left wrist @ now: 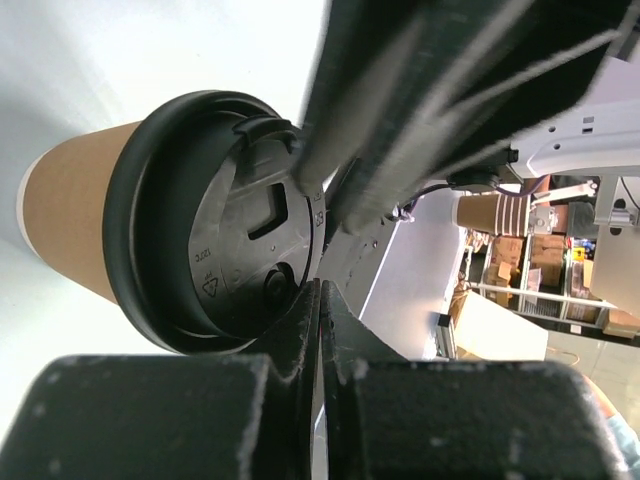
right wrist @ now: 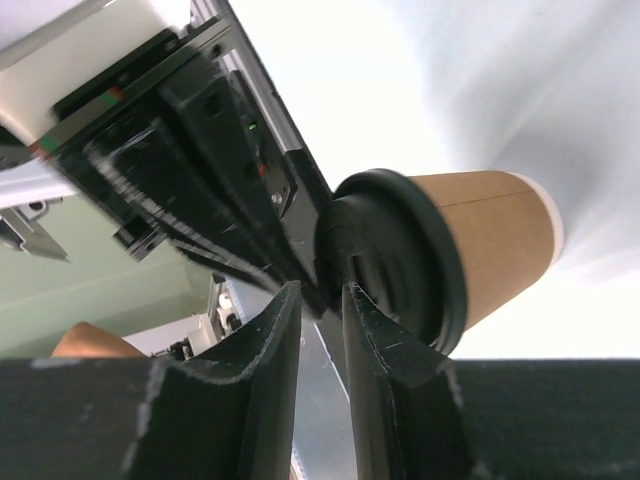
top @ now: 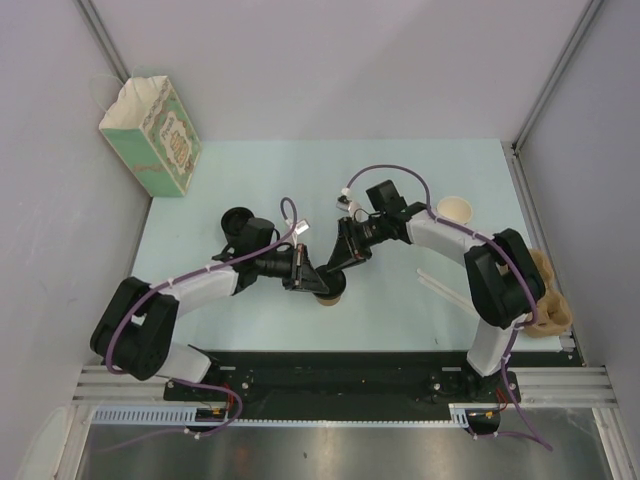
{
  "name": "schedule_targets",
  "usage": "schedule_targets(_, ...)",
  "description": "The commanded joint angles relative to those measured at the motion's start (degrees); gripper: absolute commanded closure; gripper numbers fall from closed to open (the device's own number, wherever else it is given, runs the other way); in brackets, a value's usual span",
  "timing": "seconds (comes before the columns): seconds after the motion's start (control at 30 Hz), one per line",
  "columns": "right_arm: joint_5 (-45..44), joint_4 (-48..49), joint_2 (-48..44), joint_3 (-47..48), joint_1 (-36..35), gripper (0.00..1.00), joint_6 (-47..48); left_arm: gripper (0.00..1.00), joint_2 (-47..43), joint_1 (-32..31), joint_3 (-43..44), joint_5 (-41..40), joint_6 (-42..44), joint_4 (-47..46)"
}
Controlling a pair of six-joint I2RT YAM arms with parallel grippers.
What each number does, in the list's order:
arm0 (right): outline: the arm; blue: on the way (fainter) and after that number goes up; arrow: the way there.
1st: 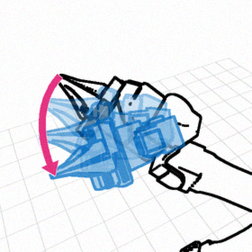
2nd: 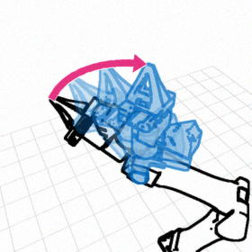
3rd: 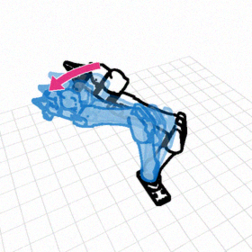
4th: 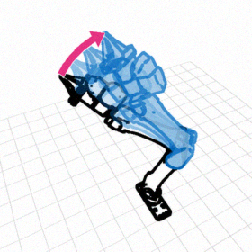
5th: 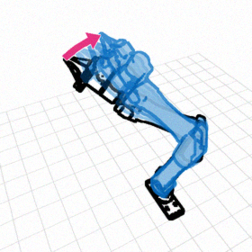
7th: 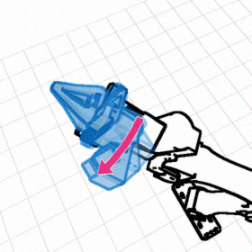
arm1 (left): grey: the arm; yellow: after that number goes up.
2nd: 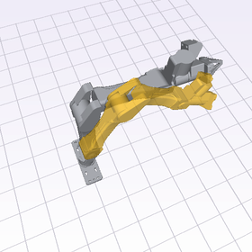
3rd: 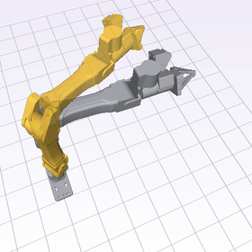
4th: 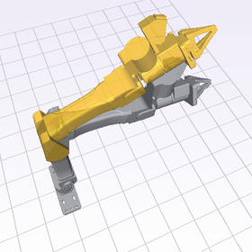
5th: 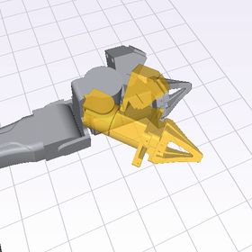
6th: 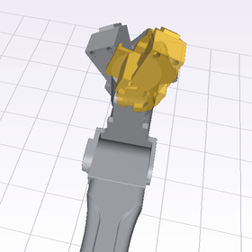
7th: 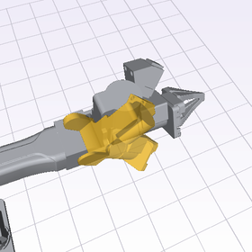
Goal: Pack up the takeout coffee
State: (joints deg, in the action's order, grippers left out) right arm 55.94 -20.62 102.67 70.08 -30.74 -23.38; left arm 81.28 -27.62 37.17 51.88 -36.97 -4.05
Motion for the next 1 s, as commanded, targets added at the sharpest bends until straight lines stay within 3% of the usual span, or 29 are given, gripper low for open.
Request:
schedule_targets(0.0, -1.5, 1.9, 2.9, 2.4, 0.2, 0.73, -0.5, 0.97, 1.4, 0.1, 1.1, -1.2, 2.4, 0.1)
schedule_targets(0.97, -6.4, -6.4, 10.1, 1.7, 0.8, 0.87, 2.6, 1.0, 9.3, 0.5, -1.0, -9.9, 4.1, 5.5)
